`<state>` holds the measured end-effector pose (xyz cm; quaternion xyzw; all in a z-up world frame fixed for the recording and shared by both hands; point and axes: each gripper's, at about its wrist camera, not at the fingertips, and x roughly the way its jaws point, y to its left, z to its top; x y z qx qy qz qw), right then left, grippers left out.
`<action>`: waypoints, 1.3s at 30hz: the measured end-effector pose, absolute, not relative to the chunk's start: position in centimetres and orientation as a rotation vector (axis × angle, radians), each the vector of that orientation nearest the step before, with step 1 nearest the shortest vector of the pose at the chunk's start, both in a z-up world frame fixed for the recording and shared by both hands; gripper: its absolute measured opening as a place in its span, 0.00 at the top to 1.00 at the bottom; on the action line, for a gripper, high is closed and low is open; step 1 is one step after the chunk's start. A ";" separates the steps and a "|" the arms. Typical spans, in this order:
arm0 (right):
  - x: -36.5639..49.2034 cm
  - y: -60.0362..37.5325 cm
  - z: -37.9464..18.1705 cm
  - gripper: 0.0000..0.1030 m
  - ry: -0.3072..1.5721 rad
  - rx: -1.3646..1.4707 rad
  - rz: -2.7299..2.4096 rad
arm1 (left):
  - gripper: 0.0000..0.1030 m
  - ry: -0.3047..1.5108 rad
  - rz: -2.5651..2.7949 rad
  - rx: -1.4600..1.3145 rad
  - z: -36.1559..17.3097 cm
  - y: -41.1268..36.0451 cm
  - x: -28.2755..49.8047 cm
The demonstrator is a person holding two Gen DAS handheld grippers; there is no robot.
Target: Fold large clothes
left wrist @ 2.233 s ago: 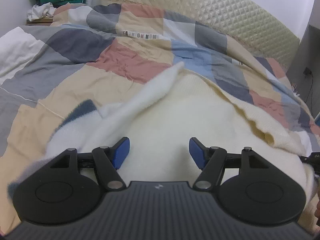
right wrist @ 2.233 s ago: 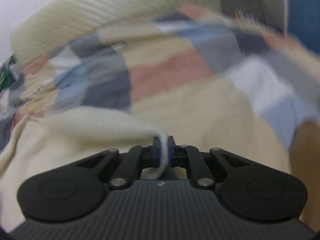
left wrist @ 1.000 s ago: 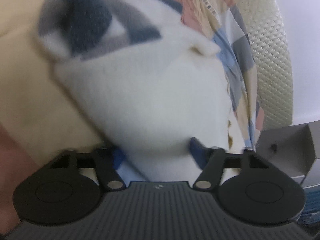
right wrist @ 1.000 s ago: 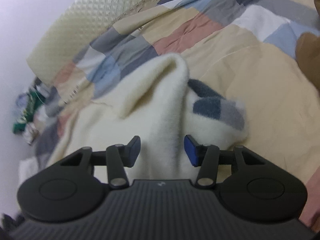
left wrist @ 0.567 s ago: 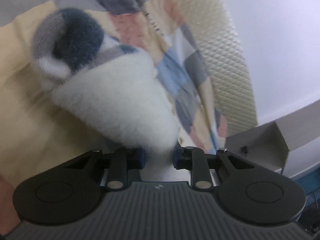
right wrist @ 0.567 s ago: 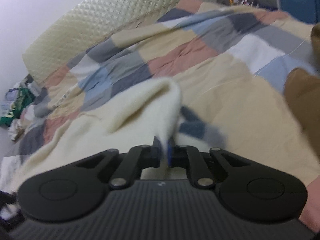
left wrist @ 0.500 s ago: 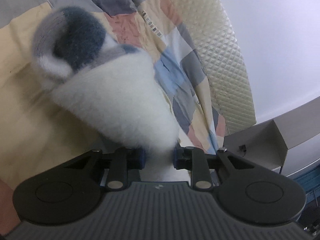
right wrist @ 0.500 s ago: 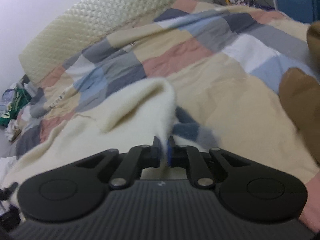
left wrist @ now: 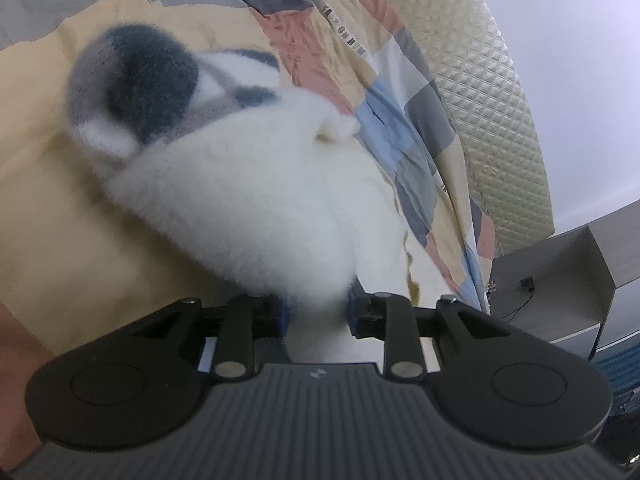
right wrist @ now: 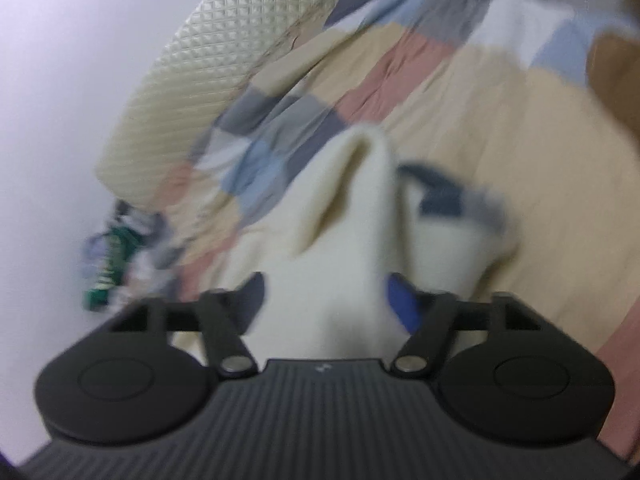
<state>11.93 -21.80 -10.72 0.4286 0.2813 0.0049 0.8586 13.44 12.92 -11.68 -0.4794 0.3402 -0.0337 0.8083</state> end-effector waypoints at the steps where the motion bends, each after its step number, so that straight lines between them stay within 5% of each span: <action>1: 12.0 -21.4 -11.0 0.30 0.609 0.920 0.027 | 0.69 0.729 -0.070 -1.027 -11.8 12.9 13.4; 8: 15.1 -20.4 -16.4 0.30 0.765 1.082 0.065 | 0.69 0.737 -0.050 -1.062 -12.3 12.9 13.5; 21: 14.4 -22.3 -17.5 0.38 0.647 1.178 -0.075 | 0.69 0.715 -0.060 -1.046 -12.2 12.8 13.5; 23: 14.7 -22.2 -17.2 0.57 0.657 1.131 -0.060 | 0.70 0.703 -0.068 -1.022 -11.7 12.6 13.3; 26: 14.5 -22.2 -16.0 0.71 0.632 1.062 -0.021 | 0.71 0.671 -0.092 -0.991 -10.5 12.6 12.7; 39: 7.9 -22.5 -8.1 0.80 0.479 0.898 0.146 | 0.75 0.615 -0.178 -0.832 -2.1 13.0 5.2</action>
